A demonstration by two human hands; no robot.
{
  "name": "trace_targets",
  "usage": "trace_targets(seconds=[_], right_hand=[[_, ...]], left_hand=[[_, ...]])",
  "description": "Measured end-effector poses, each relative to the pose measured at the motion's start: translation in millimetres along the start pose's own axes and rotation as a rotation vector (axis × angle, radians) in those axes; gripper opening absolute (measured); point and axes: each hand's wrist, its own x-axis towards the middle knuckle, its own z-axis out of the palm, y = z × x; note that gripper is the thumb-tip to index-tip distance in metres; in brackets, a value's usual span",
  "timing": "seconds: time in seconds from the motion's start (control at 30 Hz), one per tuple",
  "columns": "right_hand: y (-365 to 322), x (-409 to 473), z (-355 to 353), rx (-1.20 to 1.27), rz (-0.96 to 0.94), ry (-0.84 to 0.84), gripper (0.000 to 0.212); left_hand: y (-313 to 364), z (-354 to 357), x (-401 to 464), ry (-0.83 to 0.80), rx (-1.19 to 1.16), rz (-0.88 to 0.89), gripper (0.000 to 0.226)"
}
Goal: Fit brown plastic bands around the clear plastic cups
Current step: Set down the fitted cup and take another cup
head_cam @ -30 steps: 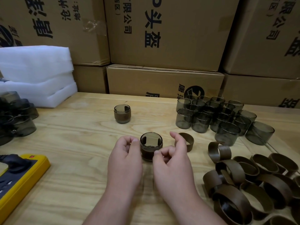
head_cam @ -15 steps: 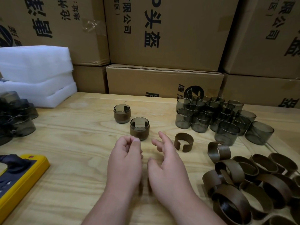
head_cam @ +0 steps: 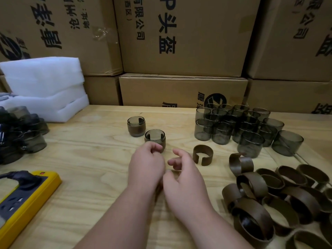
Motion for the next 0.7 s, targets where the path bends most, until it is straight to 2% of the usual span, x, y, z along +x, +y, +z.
trace_targets(seconds=[0.13,0.27,0.4,0.53,0.63,0.7], right_hand=[[2.3,2.3,0.2,0.003,-0.017,-0.004,0.057],[3.1,5.0,0.6,-0.005,-0.035,-0.004,0.053],[4.3,6.2,1.4,-0.019,-0.080,0.006,0.050],[3.4,6.3,1.4,-0.013,-0.119,0.038,0.047],[3.6,6.7,2.5,-0.033,-0.134,0.044,0.047],[4.0,6.6,3.1,-0.037,-0.137,0.049,0.047]], left_hand=[[8.2,6.4,19.5,-0.095,0.114,-0.026,0.025],[12.5,18.9,40.3,-0.194,0.226,0.046,0.032],[13.2,34.6,60.0,-0.201,0.274,0.206,0.037],[17.8,55.2,72.9,-0.181,0.322,0.478,0.051],[22.8,69.1,79.9,-0.292,0.402,0.631,0.062],[24.8,74.0,84.7,-0.403,0.467,0.662,0.065]])
